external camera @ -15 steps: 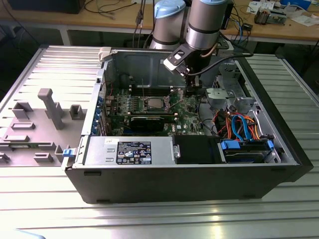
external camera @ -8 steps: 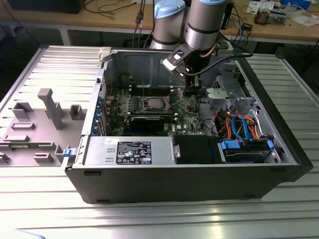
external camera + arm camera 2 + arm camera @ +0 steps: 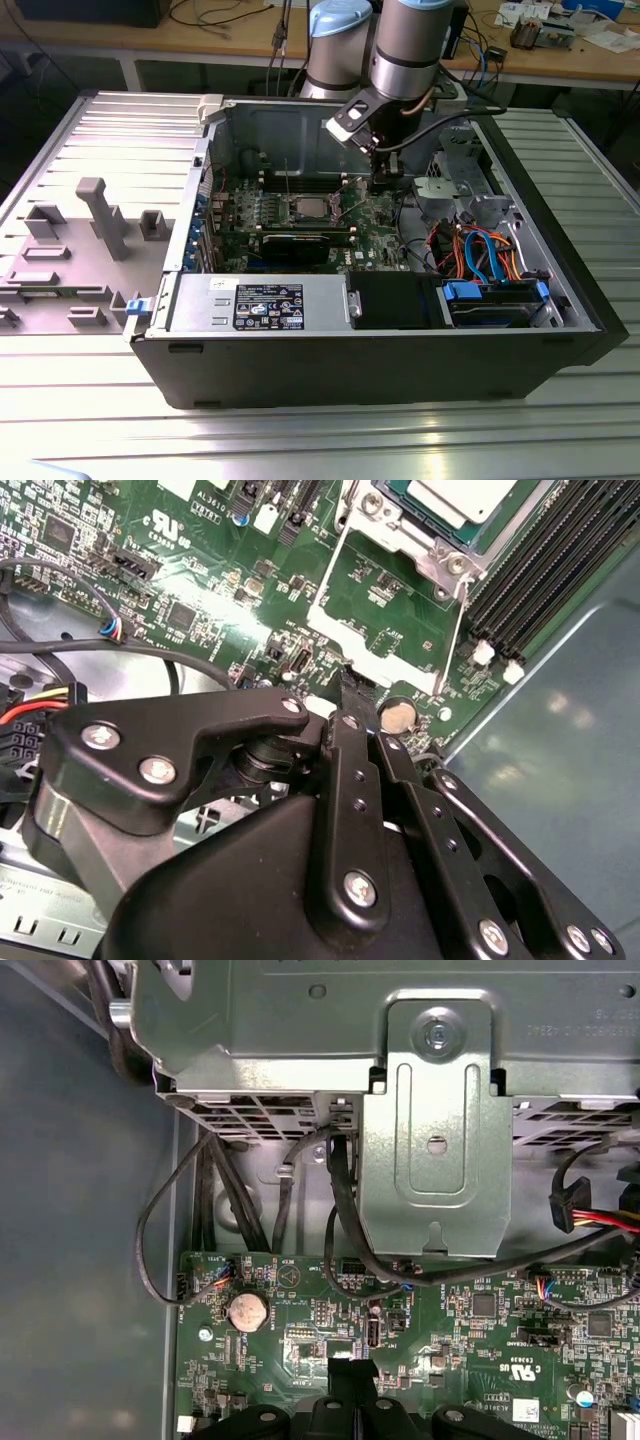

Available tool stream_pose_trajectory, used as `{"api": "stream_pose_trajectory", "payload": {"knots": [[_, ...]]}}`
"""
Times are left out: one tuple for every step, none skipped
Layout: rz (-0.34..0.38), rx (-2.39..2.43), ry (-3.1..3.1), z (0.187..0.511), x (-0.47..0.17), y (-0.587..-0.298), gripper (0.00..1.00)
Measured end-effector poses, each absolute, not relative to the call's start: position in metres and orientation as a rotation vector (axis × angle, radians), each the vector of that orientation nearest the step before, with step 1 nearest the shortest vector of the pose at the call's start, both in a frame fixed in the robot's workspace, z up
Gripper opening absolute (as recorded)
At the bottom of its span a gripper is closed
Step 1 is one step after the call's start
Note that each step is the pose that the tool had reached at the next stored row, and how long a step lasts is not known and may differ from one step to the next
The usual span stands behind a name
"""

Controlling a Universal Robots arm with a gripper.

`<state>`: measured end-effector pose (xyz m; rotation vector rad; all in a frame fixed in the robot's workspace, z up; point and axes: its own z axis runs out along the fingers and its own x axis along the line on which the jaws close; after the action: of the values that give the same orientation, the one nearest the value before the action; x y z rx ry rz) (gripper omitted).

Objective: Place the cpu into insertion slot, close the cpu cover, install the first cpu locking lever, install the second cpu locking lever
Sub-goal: 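Close the cpu cover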

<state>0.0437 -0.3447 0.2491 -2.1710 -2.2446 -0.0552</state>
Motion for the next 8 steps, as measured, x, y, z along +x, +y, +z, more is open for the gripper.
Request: {"api": "stream_pose_trajectory", "payload": {"knots": [[-0.055,-2.171,-2.245,0.2491,0.0432,-0.3447,0.11],[-0.055,-2.171,-2.245,0.2491,0.0427,-0.3447,0.11],[-0.055,-2.171,-2.245,0.2491,0.0414,-0.3447,0.11],[-0.055,-2.171,-2.245,0.2491,0.0404,-0.3447,0.11],[-0.055,-2.171,-2.245,0.2491,0.0394,-0.3447,0.11],[-0.055,-2.171,-2.245,0.2491,0.0388,-0.3447,0.11],[-0.055,-2.171,-2.245,0.2491,0.0381,-0.3447,0.11],[-0.055,-2.171,-2.245,0.2491,0.0374,-0.3447,0.11]]}}
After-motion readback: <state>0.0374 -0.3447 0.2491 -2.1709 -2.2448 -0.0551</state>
